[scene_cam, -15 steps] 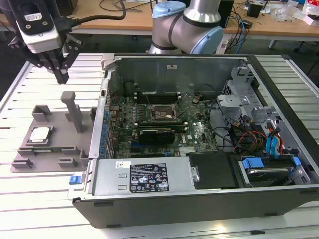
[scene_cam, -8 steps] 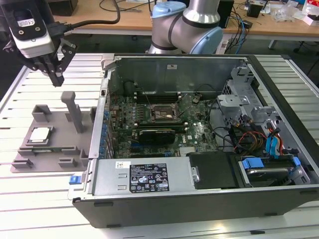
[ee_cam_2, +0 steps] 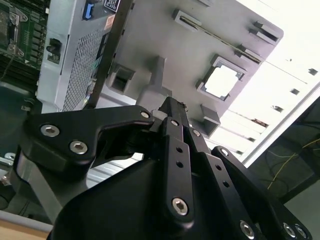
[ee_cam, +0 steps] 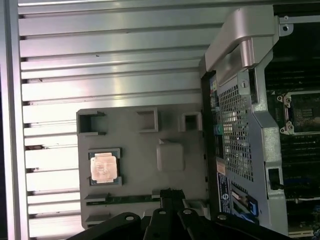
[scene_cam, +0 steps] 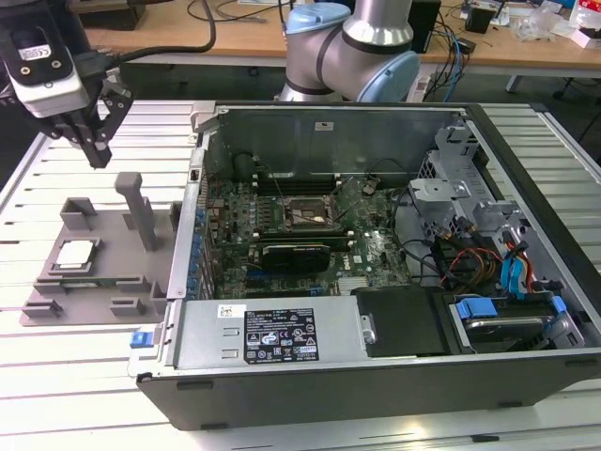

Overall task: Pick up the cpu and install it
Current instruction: 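Reach for the cpu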

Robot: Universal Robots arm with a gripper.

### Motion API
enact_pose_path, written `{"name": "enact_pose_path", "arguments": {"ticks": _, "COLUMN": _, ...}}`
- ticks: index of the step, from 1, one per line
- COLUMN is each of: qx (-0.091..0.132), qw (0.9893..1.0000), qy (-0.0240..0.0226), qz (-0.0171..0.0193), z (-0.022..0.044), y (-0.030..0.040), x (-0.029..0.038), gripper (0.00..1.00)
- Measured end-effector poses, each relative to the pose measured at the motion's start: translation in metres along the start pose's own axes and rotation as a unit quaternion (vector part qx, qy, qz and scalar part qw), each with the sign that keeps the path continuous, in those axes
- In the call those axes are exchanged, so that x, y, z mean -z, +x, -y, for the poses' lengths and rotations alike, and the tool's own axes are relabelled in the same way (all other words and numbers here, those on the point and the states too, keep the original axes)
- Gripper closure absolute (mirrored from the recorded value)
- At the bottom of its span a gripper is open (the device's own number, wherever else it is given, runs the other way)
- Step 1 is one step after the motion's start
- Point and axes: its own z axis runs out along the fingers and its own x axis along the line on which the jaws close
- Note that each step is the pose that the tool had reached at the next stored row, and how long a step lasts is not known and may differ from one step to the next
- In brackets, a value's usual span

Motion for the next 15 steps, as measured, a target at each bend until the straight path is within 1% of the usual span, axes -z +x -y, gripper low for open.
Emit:
{"name": "enact_pose_path", "arguments": {"ticks": 3, "qx": 0.0, "qw": 1.0, "qy": 0.0, "qz": 0.0, "z": 0.0004, "y": 0.0046, "x": -0.003, "gripper": 0.89}}
{"name": "enact_pose_path", "arguments": {"ticks": 8, "qx": 0.0, "qw": 1.0, "qy": 0.0, "qz": 0.0, "z": 0.0012, "y": 0.018, "x": -0.0118, "gripper": 0.89}}
{"name": "enact_pose_path", "arguments": {"ticks": 11, "qx": 0.0, "qw": 1.0, "qy": 0.0001, "qz": -0.0001, "z": 0.0015, "y": 0.0222, "x": -0.015, "gripper": 0.89}}
{"name": "enact_pose_path", "arguments": {"ticks": 15, "qx": 0.0, "qw": 1.0, "qy": 0.0, "qz": 0.0, "z": 0.002, "y": 0.0303, "x": -0.0213, "gripper": 0.89}}
